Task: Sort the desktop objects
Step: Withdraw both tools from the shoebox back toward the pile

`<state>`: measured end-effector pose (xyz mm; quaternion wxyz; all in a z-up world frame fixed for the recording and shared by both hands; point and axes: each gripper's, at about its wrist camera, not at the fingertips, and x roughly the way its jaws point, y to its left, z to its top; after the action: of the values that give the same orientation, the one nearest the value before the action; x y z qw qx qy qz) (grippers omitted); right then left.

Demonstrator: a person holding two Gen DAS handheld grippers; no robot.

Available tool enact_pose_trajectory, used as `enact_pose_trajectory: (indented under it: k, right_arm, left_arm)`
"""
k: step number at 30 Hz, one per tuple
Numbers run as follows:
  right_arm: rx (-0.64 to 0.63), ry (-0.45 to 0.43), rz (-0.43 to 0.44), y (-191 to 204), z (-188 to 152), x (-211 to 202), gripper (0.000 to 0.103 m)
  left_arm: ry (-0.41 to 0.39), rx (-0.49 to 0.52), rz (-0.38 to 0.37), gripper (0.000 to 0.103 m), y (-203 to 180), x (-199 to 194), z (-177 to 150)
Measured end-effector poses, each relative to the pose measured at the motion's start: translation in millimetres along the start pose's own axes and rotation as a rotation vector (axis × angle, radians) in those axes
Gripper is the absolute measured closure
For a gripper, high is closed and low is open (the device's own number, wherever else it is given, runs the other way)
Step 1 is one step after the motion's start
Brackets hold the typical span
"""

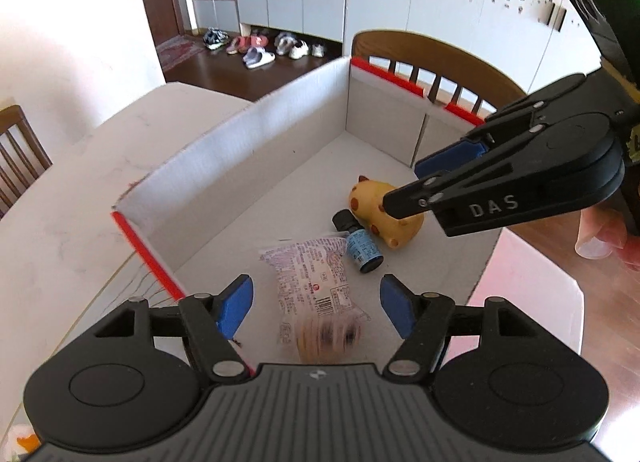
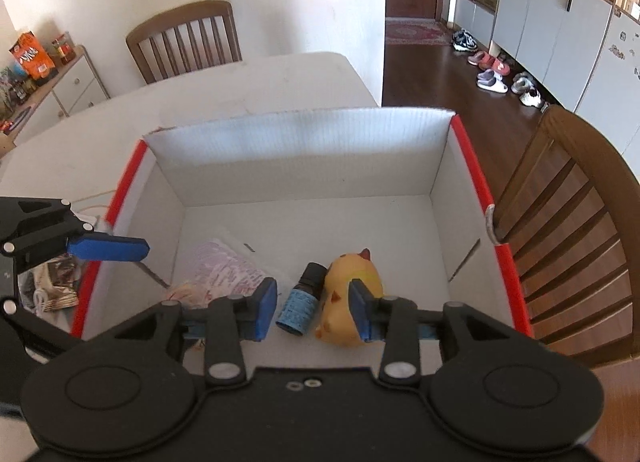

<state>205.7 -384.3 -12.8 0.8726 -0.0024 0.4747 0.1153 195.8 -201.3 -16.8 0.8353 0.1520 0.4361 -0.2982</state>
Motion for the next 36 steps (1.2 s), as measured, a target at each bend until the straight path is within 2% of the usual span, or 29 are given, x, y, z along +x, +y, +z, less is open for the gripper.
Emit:
enact_pose_trajectory:
  k: [5, 7, 8, 12, 17, 20, 24, 28, 36]
  right_arm:
    - [-0.001, -0.033, 0.0, 5, -3, -20, 0.059]
    - [0.002, -0.05, 0.0, 9, -6, -27, 0.049]
    - [0.001, -0.058, -0.002, 11, -6, -31, 0.047]
    - [-0.005, -0.086, 0.005, 21, -9, -46, 0.047]
    - [-0.005, -0.121, 0.023, 36, -14, -65, 0.038]
    - [-0.013, -0.13, 0.029, 47, -17, -74, 0.036]
    - [-0.026, -0.136, 0.033, 61, -23, -82, 0.034]
    - [-0.033, -0.14, 0.03, 72, -28, -89, 0.027]
    - [-0.027, -0.153, 0.024, 86, -38, -99, 0.021]
  left_arm:
    - [-0.049, -0.016, 0.001, 0.034, -1, -18, -3]
    - [-0.067, -0.023, -0.002, 0.034, -1, -27, -6]
    - [-0.077, -0.025, -0.001, 0.034, -1, -33, -7]
    - [-0.11, -0.029, 0.006, 0.034, -4, -51, -12]
    - [-0.145, -0.044, 0.004, 0.033, -1, -72, -21]
    - [-0.158, -0.05, 0.011, 0.028, 0, -82, -28]
    - [-0.179, -0.054, 0.007, 0.027, 0, -95, -39]
    - [-0.19, -0.068, 0.012, 0.025, 3, -107, -51]
    - [-0.199, -0.111, 0.015, 0.024, 9, -124, -75]
